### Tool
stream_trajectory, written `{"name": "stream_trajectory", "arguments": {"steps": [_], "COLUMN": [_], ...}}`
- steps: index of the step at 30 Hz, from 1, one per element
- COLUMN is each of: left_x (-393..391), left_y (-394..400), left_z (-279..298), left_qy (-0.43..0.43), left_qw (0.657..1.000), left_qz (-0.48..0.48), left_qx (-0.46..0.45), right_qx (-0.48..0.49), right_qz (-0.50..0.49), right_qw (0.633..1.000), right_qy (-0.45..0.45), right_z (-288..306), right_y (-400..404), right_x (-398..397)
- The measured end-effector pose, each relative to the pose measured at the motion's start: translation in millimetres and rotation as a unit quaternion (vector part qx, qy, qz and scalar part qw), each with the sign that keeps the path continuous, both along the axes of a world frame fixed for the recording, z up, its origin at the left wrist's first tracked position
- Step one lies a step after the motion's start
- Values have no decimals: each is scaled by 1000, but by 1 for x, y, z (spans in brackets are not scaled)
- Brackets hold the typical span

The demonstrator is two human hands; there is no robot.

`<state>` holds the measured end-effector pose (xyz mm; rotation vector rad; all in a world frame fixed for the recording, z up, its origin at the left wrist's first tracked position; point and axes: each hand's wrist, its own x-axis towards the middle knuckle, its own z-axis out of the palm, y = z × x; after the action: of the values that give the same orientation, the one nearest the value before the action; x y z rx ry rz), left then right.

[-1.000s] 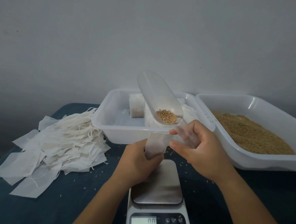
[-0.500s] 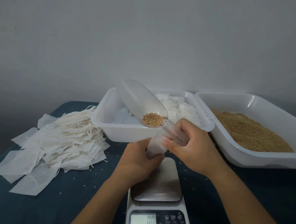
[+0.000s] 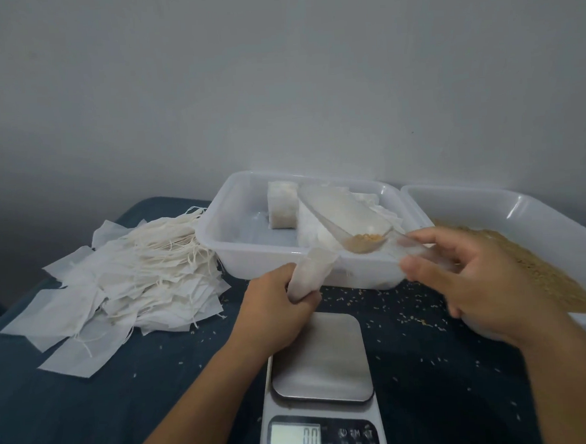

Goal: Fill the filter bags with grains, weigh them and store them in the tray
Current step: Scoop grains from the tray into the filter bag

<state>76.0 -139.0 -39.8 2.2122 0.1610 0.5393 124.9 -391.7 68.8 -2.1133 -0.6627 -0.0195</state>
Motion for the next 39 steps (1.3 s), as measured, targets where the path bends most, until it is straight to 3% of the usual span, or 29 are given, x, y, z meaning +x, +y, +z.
{"name": "stream_trajectory", "arguments": {"steps": [5, 18, 30, 39], "left_x": [2, 2, 0, 0], "left_y": [1, 0, -2, -2], "left_z": [-3, -3, -2, -2], "left_qy": [-8, 17, 18, 24], "left_qw": [1000, 999, 998, 998], "left_qz": [21, 40, 27, 17], "left_qx": [-11, 21, 59, 53], "right_qx": [-101, -226, -291, -287], "right_qz": [9, 3, 9, 1], "right_qw": [995, 973, 951, 952], "right_qy": [-13, -38, -107, -107], "right_z": [32, 64, 77, 83], "right_y": [-22, -25, -20, -18], "right_x": [-4, -8, -6, -8]}}
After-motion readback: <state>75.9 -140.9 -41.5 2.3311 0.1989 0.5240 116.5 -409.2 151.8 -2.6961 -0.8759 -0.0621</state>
